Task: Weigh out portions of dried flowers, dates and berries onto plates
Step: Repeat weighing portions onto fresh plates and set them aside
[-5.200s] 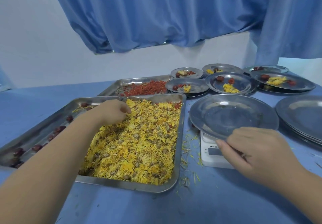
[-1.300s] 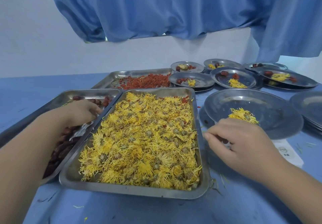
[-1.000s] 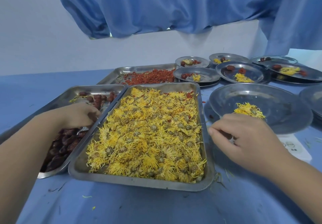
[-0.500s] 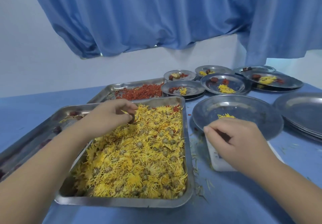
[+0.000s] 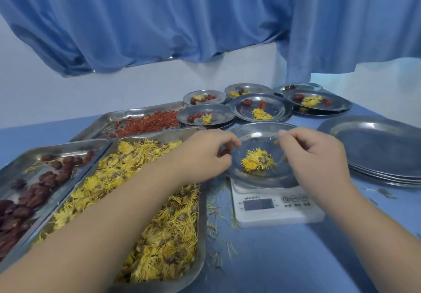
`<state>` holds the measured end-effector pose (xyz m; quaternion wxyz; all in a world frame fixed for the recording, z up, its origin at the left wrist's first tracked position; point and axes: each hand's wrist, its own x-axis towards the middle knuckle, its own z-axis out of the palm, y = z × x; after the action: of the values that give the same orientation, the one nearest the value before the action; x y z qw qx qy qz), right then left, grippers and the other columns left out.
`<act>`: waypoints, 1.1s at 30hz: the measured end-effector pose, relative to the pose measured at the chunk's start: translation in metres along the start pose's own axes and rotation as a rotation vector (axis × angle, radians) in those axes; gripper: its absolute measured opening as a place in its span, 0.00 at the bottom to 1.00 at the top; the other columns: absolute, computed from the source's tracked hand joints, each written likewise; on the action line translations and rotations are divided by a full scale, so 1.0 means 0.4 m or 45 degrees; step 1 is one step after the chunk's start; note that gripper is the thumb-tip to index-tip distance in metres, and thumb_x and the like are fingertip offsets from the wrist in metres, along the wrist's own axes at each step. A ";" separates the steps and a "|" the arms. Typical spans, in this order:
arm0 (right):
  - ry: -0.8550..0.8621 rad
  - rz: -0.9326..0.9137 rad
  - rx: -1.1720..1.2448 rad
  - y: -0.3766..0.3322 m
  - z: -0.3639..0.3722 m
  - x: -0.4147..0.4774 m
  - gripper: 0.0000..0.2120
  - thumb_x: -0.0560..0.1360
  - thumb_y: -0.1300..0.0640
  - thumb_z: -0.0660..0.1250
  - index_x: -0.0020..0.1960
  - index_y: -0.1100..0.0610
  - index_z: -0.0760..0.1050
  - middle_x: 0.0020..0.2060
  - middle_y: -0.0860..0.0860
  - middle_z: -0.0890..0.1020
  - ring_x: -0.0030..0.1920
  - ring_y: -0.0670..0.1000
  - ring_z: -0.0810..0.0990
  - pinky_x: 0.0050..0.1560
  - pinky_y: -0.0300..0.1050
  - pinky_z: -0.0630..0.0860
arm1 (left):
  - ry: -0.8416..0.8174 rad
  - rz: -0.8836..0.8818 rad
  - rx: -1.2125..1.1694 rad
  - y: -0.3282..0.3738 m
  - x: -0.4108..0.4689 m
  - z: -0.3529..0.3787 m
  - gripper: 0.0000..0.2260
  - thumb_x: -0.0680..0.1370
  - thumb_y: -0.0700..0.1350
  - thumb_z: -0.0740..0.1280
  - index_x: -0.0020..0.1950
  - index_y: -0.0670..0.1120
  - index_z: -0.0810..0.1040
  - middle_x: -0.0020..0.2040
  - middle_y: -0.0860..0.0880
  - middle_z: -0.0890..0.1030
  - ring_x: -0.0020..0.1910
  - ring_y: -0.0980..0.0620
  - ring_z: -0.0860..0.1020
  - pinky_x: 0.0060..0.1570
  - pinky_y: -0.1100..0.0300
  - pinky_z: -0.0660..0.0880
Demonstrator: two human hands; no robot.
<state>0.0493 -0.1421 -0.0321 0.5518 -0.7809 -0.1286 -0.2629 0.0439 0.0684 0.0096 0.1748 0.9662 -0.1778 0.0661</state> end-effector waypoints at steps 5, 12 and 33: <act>-0.079 -0.124 -0.115 0.002 0.013 0.000 0.15 0.75 0.52 0.64 0.33 0.58 0.77 0.27 0.52 0.74 0.29 0.50 0.71 0.31 0.41 0.67 | -0.072 -0.019 0.040 -0.007 0.044 0.024 0.19 0.78 0.46 0.64 0.67 0.60 0.72 0.61 0.61 0.76 0.51 0.64 0.75 0.46 0.67 0.70; -0.183 -0.167 -0.093 -0.035 0.000 0.047 0.17 0.75 0.49 0.63 0.34 0.60 0.77 0.28 0.56 0.76 0.28 0.48 0.71 0.31 0.44 0.68 | 0.085 -0.024 -0.182 -0.044 0.041 -0.013 0.15 0.77 0.44 0.64 0.59 0.62 0.76 0.54 0.67 0.77 0.50 0.69 0.74 0.44 0.71 0.70; -0.919 -0.306 -0.414 -0.017 0.115 0.283 0.17 0.73 0.41 0.62 0.35 0.52 0.77 0.29 0.52 0.79 0.27 0.49 0.73 0.31 0.46 0.73 | 0.086 -0.821 0.359 -0.548 0.131 -0.177 0.11 0.79 0.44 0.63 0.58 0.49 0.81 0.60 0.50 0.80 0.55 0.52 0.76 0.57 0.58 0.70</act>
<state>0.1520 -0.1069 0.0243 0.3061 -0.8794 -0.3609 -0.0517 0.1682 0.2693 0.0165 0.0574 0.9845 0.1533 0.0634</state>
